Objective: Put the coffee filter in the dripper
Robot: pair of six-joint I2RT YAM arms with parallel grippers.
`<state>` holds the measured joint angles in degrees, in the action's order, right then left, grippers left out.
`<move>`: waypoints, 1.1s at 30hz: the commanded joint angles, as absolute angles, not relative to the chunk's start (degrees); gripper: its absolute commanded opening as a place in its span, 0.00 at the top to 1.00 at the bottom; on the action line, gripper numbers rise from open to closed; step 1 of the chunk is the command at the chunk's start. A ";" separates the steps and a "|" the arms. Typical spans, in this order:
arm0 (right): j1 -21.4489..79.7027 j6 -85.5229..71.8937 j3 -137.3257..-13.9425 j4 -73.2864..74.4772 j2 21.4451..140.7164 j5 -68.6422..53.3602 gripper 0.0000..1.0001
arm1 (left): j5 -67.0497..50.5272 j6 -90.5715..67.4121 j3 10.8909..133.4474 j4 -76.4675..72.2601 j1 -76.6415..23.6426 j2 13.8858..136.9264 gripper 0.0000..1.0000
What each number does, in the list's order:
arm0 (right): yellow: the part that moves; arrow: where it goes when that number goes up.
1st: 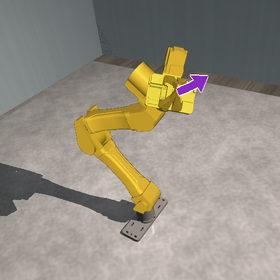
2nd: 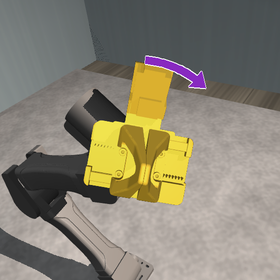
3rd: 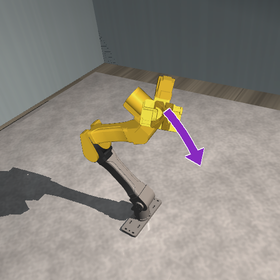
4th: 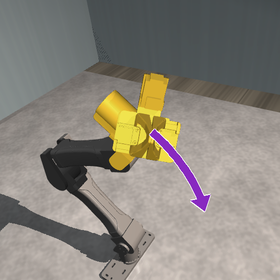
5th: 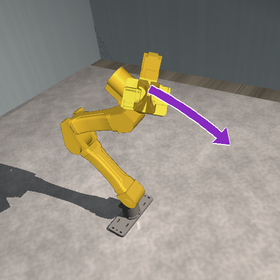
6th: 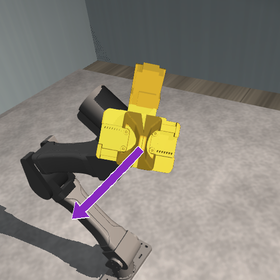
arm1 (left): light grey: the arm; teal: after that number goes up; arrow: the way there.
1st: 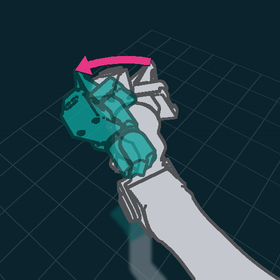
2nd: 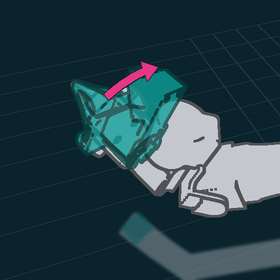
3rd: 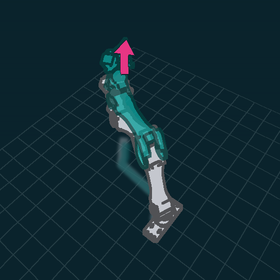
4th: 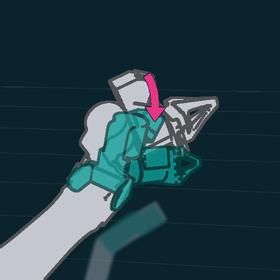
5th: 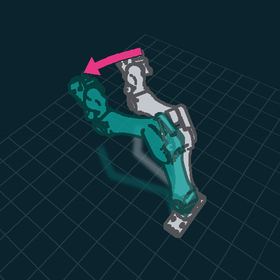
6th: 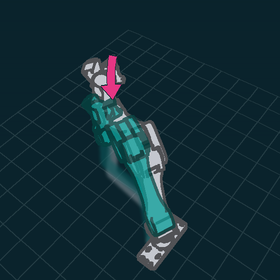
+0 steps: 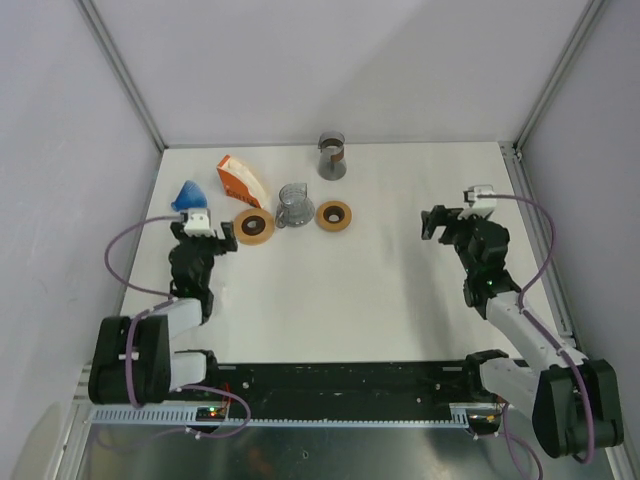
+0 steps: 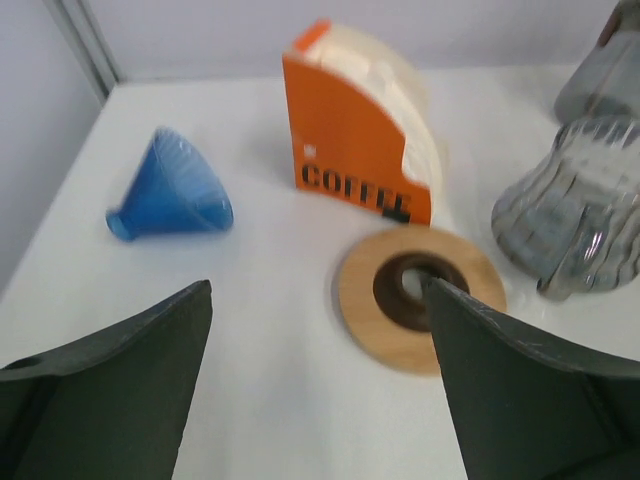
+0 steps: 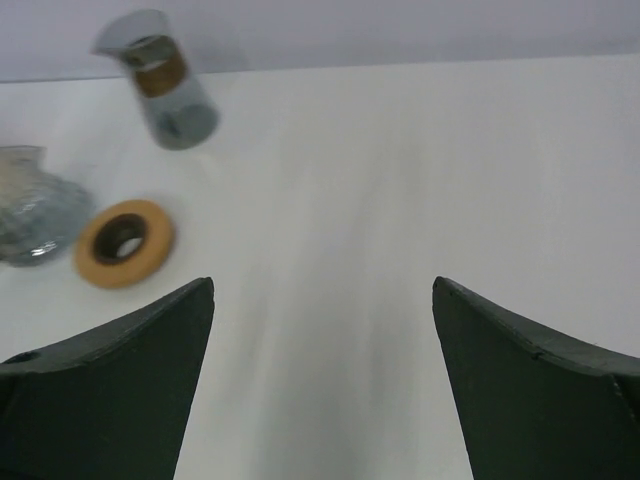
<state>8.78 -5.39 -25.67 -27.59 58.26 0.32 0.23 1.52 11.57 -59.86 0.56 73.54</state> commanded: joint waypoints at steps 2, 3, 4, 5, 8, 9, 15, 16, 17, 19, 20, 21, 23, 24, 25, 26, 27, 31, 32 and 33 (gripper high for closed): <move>16.92 -7.09 -37.12 -8.40 56.59 -2.37 0.05 | -10.25 6.65 25.32 -35.19 3.47 62.93 0.10; 18.35 -7.10 -38.60 -5.96 56.86 -2.76 0.05 | -12.90 7.63 27.69 -29.94 3.75 61.74 0.11; 19.41 -7.24 -40.44 -3.11 57.39 -3.10 0.05 | -15.28 8.87 29.84 -25.69 3.85 60.84 0.12; 20.43 -7.58 -41.80 0.47 58.05 -3.44 0.05 | -18.89 9.58 33.33 -19.75 3.86 60.70 0.13; 22.03 -9.91 -45.61 7.42 59.30 -4.58 0.05 | -25.20 11.06 45.39 -4.89 1.84 63.34 0.16; 22.40 -10.58 -46.27 9.07 59.44 -5.06 0.05 | -25.26 11.55 48.58 0.46 0.31 65.25 0.17; 23.38 -11.74 -47.65 14.09 59.72 -5.25 0.01 | -18.74 15.48 66.27 17.24 -10.27 77.47 0.18; 23.42 -11.54 -47.77 14.38 59.96 -4.91 0.01 | -17.45 15.65 69.04 18.46 -11.42 79.39 0.18; 23.45 -11.39 -47.97 14.58 60.44 -4.65 0.01 | -16.55 15.56 71.17 19.16 -12.13 81.97 0.18; 23.46 -10.98 -48.27 14.41 61.34 -4.88 0.01 | -15.72 15.58 76.00 20.50 -12.81 86.74 0.18; 23.42 -10.76 -48.35 14.28 61.74 -5.25 0.01 | -15.77 15.70 78.91 21.63 -12.91 89.12 0.19; 23.40 -10.52 -48.43 13.91 62.29 -5.48 0.01 | -15.75 15.80 81.25 22.51 -13.00 91.98 0.19; 23.41 -10.30 -48.67 13.45 63.36 -5.57 0.01 | -14.70 15.93 87.20 24.54 -13.07 97.61 0.21; 23.44 -10.25 -48.72 13.41 63.94 -5.51 0.01 | -14.08 15.96 89.30 25.32 -13.08 100.05 0.23; 23.45 -10.09 -48.75 13.38 64.36 -5.48 0.01 | -13.50 16.15 91.32 25.80 -13.13 101.97 0.23; 23.46 -9.97 -48.77 13.46 64.83 -5.42 0.01 | -13.03 16.29 92.77 26.13 -13.16 103.98 0.24; 23.42 -9.82 -48.82 13.54 65.24 -5.30 0.01 | -12.62 16.37 94.11 26.34 -13.13 105.43 0.25; 23.39 -9.44 -48.86 14.09 67.03 -4.18 0.01 | -12.13 16.34 97.77 26.71 -13.22 110.60 0.28; 23.38 -9.47 -48.82 14.12 67.44 -4.11 0.01 | -12.09 16.30 98.41 26.67 -13.25 111.81 0.29; 23.34 -9.44 -48.84 14.14 67.73 -4.16 0.01 | -11.93 16.28 99.04 26.69 -13.30 112.73 0.30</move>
<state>23.18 -10.26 -46.39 13.67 66.72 -4.97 -13.17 15.18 94.48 25.06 -13.13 110.32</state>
